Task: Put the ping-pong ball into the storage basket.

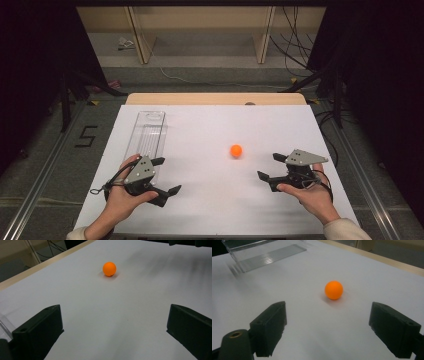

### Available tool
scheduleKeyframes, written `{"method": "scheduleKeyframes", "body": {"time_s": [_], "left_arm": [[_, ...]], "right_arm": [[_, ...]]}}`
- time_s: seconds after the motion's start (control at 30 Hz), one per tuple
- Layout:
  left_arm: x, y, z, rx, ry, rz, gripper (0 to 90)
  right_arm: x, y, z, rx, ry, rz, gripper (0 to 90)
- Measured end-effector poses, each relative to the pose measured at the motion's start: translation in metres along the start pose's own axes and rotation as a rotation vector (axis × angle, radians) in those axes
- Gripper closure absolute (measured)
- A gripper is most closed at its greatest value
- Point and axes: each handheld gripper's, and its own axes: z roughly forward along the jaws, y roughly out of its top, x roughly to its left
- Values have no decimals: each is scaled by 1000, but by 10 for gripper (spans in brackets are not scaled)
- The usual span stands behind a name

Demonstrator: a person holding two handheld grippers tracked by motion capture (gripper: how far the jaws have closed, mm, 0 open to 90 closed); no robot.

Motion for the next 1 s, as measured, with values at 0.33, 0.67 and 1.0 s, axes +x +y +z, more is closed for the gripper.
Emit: {"method": "scheduleKeyframes", "body": {"time_s": [0.33,0.67,1.0], "left_arm": [[-1,0,2,5,-7,15,0],[-2,1,2,6,-13,22,0],[-2,0,2,5,-14,21,0]], "right_arm": [[0,1,2,1,5,-5,156],[-2,5,8,2,7,-4,157],[-2,10,23,7,16,-7,158]]}}
